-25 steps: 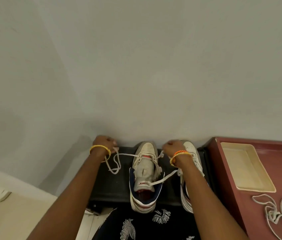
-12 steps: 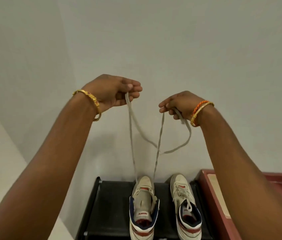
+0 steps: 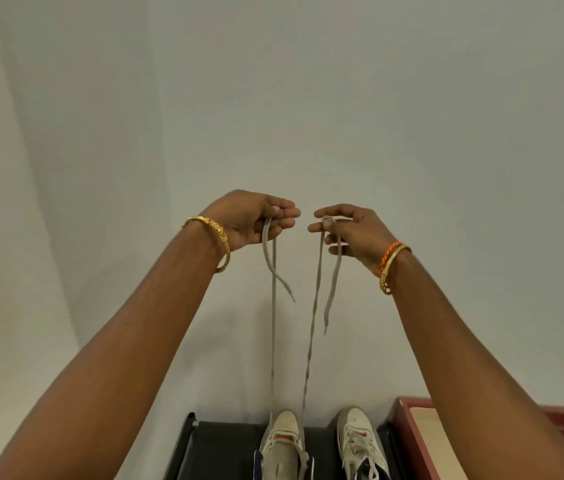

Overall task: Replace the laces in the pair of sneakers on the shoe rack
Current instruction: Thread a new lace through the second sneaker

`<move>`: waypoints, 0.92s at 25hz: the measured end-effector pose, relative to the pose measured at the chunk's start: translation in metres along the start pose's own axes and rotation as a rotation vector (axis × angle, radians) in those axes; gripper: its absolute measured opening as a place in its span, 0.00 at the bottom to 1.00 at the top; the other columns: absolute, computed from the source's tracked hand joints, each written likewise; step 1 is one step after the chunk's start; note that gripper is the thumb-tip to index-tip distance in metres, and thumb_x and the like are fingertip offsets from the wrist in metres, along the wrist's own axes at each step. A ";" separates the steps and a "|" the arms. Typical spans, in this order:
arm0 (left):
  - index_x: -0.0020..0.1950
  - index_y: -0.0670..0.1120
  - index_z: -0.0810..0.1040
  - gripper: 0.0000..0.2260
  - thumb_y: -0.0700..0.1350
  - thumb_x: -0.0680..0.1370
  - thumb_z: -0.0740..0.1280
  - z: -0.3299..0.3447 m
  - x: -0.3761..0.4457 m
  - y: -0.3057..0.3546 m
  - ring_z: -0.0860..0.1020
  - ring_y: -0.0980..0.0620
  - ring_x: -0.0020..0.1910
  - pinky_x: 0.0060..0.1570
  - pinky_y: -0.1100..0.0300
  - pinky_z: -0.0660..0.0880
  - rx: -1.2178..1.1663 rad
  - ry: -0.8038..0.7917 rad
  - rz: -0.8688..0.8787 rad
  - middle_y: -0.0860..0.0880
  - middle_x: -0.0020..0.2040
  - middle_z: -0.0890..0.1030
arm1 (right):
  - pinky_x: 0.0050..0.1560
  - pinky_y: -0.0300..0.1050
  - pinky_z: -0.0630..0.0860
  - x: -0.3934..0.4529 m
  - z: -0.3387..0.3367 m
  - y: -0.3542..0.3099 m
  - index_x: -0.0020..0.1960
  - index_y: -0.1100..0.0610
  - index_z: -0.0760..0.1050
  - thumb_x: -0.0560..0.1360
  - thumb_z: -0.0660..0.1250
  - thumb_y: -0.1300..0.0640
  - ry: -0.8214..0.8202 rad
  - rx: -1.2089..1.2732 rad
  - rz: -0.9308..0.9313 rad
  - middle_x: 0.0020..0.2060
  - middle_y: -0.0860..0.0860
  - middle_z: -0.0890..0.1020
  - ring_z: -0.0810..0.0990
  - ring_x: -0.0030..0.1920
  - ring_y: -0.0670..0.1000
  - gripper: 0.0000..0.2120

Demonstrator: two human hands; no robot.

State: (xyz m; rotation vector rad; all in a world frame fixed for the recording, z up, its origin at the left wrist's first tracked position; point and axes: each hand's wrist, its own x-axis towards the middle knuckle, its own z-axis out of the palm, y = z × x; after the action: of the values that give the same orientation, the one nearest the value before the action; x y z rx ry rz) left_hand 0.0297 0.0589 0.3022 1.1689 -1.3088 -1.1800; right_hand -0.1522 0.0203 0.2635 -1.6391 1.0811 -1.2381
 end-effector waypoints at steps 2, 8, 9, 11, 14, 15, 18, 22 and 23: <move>0.54 0.40 0.78 0.13 0.32 0.80 0.54 0.002 -0.003 0.009 0.81 0.56 0.38 0.36 0.67 0.78 -0.003 0.009 0.026 0.47 0.48 0.83 | 0.37 0.38 0.78 -0.002 0.001 -0.006 0.58 0.57 0.75 0.78 0.62 0.63 -0.017 -0.020 -0.057 0.45 0.55 0.85 0.77 0.34 0.46 0.10; 0.51 0.40 0.77 0.14 0.33 0.80 0.53 0.005 -0.011 0.034 0.81 0.55 0.37 0.38 0.66 0.78 -0.031 0.017 0.068 0.46 0.46 0.83 | 0.28 0.38 0.74 0.000 -0.002 -0.043 0.51 0.61 0.79 0.78 0.62 0.60 0.090 -0.140 -0.153 0.30 0.52 0.82 0.72 0.24 0.45 0.08; 0.52 0.40 0.77 0.14 0.33 0.80 0.52 0.005 -0.012 0.037 0.81 0.55 0.37 0.38 0.66 0.78 -0.038 0.015 0.073 0.46 0.46 0.83 | 0.28 0.38 0.73 0.001 -0.002 -0.051 0.49 0.61 0.79 0.78 0.61 0.60 0.104 -0.163 -0.170 0.29 0.52 0.81 0.71 0.25 0.45 0.09; 0.53 0.40 0.77 0.14 0.33 0.80 0.52 0.005 -0.015 0.046 0.81 0.55 0.37 0.38 0.65 0.78 -0.050 0.010 0.082 0.46 0.46 0.83 | 0.29 0.38 0.72 0.004 -0.002 -0.065 0.49 0.60 0.80 0.79 0.60 0.60 0.111 -0.201 -0.216 0.30 0.51 0.79 0.72 0.28 0.46 0.09; 0.55 0.39 0.77 0.14 0.33 0.80 0.53 0.007 -0.017 0.061 0.81 0.54 0.37 0.39 0.64 0.77 -0.065 0.024 0.106 0.46 0.45 0.83 | 0.34 0.39 0.73 0.010 0.001 -0.081 0.48 0.57 0.79 0.79 0.58 0.61 0.122 -0.247 -0.283 0.33 0.50 0.79 0.74 0.33 0.45 0.11; 0.54 0.39 0.77 0.13 0.33 0.80 0.53 0.009 -0.017 0.066 0.81 0.54 0.37 0.39 0.64 0.77 -0.077 0.036 0.111 0.46 0.44 0.83 | 0.35 0.39 0.73 0.013 0.002 -0.086 0.47 0.56 0.79 0.79 0.57 0.62 0.124 -0.246 -0.296 0.34 0.50 0.79 0.74 0.35 0.45 0.11; 0.52 0.39 0.77 0.13 0.34 0.79 0.53 0.013 -0.014 0.080 0.82 0.54 0.35 0.38 0.64 0.77 -0.093 0.072 0.145 0.46 0.40 0.83 | 0.40 0.40 0.74 0.022 0.005 -0.099 0.48 0.56 0.78 0.78 0.55 0.65 0.081 -0.228 -0.305 0.38 0.49 0.79 0.75 0.40 0.46 0.13; 0.53 0.38 0.77 0.12 0.32 0.79 0.54 0.012 -0.008 0.086 0.82 0.53 0.38 0.40 0.64 0.77 -0.024 0.110 0.181 0.43 0.44 0.84 | 0.42 0.41 0.77 0.031 0.007 -0.110 0.54 0.59 0.77 0.77 0.59 0.69 0.013 -0.168 -0.270 0.41 0.55 0.80 0.77 0.43 0.51 0.12; 0.53 0.38 0.77 0.11 0.33 0.80 0.55 0.011 -0.008 0.085 0.82 0.53 0.38 0.41 0.63 0.77 -0.018 0.115 0.178 0.43 0.45 0.84 | 0.40 0.40 0.78 0.031 0.007 -0.111 0.56 0.59 0.76 0.76 0.60 0.69 0.015 -0.120 -0.251 0.41 0.56 0.80 0.79 0.41 0.52 0.12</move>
State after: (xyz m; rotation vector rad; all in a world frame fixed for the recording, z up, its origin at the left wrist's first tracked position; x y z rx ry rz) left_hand 0.0154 0.0725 0.3863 1.0679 -1.2840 -0.9798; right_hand -0.1224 0.0266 0.3754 -1.9054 0.9981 -1.3691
